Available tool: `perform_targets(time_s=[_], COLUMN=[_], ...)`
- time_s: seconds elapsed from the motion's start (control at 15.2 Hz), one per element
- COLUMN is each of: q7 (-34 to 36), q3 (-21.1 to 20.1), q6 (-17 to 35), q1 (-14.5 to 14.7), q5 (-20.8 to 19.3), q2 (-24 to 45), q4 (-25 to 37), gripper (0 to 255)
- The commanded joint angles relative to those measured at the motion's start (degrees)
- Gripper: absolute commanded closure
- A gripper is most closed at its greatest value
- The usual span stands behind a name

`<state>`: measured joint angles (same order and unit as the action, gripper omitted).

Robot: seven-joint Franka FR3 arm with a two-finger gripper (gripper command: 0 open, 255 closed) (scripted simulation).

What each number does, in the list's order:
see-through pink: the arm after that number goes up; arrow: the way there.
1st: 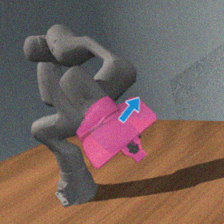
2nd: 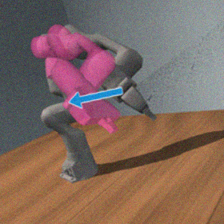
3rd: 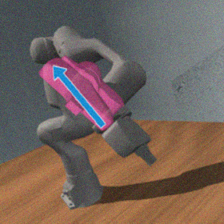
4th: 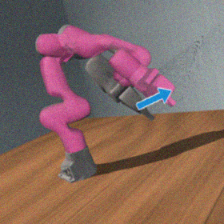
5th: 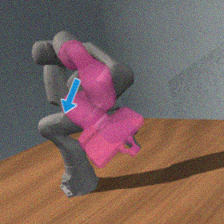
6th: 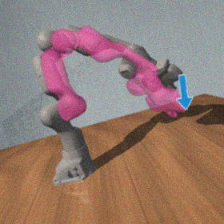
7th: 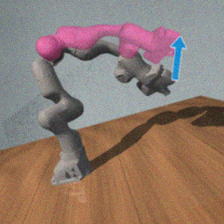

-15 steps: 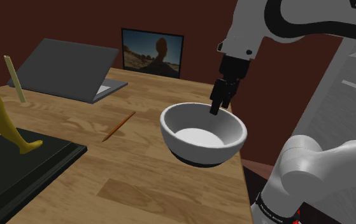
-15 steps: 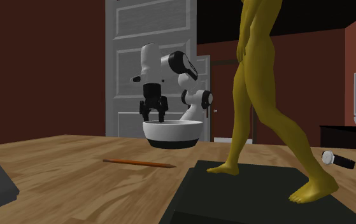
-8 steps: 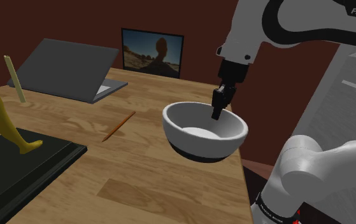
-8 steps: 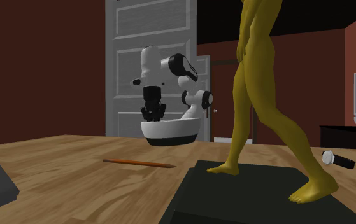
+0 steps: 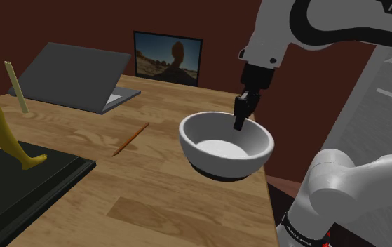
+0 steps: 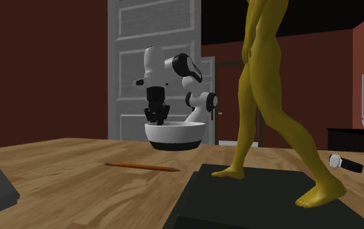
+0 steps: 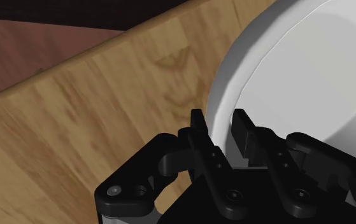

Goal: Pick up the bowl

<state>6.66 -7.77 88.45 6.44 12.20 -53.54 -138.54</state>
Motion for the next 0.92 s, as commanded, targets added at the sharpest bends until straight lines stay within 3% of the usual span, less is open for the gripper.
perform_targets(time_s=[0.0,0.86], q7=[0.1,1.2], q3=[0.2,1.0], q6=[-1.1,-8.8], q1=[-0.1,-0.4], q5=[-0.2,-1.0], q2=[0.5,4.8], q4=[1.6,13.6], gripper=[255,255])
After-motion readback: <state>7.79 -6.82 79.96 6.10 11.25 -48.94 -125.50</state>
